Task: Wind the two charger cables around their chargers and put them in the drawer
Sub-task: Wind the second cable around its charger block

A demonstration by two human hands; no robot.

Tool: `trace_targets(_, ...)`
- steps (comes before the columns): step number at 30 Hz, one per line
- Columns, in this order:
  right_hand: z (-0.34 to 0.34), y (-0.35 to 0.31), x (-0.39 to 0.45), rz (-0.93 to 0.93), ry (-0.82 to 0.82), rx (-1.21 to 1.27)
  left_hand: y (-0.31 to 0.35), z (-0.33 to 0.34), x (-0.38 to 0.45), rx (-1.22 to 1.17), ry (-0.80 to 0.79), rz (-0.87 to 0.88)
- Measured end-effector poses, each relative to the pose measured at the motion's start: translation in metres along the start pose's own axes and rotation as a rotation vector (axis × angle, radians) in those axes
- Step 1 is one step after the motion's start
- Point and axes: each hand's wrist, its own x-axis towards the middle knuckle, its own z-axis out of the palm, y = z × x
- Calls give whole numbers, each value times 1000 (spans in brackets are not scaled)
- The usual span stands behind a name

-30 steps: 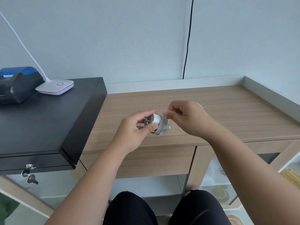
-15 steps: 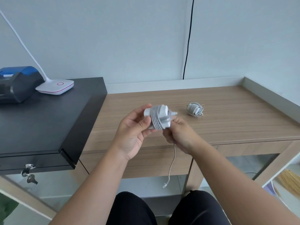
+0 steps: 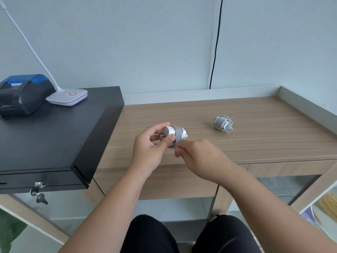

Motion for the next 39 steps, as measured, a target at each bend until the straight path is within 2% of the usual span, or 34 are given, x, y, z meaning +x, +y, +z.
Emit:
trace_targets(4,-23,13,9,-61,86,-108,4,-6,-1,133,-117,55)
trace_targets(8,-43,21,18,-127,138,-28,9,-12,-4,62,-336,24)
trace_targets(11,-45,31,26,-65,64,301,17,-14,-7,-51,-435,25)
trace_targets(16,-31,39,25,23,25,784,22,-15,-9,-136,-510,55)
trace_targets(18,-15,46,24,107,-34,979,22,-12,-11,-205,-508,65)
trace_targets(21,7,49,21,224,-41,1112,23,-6,-13,-401,-434,35)
trace_targets(25,35,36,6,313,-10,1195,24,4,-10,-531,-196,-46)
trace_targets(27,41,28,-1,316,46,1060,23,9,-8,-530,-102,-67)
trace_targets(31,35,14,-5,222,120,450,11,12,-1,-392,-5,-54)
trace_targets(35,24,6,-10,127,114,200,1,9,2,-193,39,-6)
trace_targets(39,2,8,-5,26,143,20,-2,4,0,72,-6,95)
